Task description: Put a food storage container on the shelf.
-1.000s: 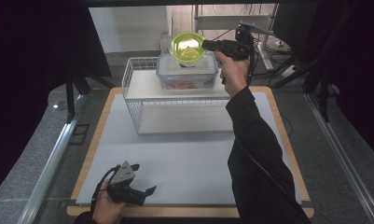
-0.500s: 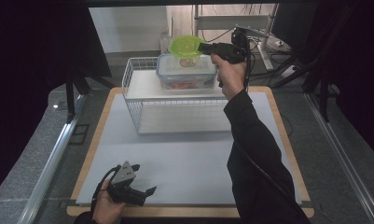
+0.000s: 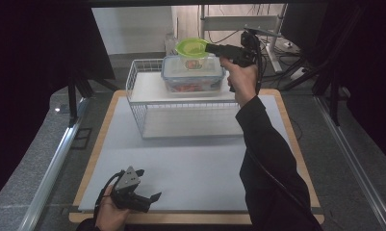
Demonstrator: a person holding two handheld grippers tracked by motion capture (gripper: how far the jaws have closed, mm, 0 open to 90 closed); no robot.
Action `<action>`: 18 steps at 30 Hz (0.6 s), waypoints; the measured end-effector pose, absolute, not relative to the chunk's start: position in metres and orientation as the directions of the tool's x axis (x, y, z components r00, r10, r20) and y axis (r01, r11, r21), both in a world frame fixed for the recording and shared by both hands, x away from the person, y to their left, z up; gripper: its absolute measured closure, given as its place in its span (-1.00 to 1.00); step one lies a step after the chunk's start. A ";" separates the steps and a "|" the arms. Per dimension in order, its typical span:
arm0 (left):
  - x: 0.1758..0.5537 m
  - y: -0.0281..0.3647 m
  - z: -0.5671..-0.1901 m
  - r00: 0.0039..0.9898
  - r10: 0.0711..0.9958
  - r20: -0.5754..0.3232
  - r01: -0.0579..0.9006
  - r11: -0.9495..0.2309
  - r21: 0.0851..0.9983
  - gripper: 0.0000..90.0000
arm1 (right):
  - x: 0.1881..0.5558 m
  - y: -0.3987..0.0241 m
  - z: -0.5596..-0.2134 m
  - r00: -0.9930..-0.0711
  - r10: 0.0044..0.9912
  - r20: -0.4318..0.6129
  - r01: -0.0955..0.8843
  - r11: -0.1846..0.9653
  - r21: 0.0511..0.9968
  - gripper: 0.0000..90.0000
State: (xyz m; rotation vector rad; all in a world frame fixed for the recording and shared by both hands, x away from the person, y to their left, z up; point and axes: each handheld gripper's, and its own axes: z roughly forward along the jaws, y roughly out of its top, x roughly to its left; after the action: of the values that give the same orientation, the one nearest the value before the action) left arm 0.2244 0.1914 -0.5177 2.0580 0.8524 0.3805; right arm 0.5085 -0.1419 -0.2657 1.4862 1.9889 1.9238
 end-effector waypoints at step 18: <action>0.224 0.191 -0.517 0.718 0.694 -0.045 0.434 -0.397 0.809 -0.97 | 0.458 -0.169 -0.295 -0.673 0.667 0.320 0.460 0.038 0.887 -0.71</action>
State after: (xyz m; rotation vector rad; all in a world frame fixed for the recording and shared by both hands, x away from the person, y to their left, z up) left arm 0.2245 0.1914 -0.5172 2.0514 0.8569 0.3792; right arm 0.4578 -0.1686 -0.2947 1.1714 2.1236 1.6961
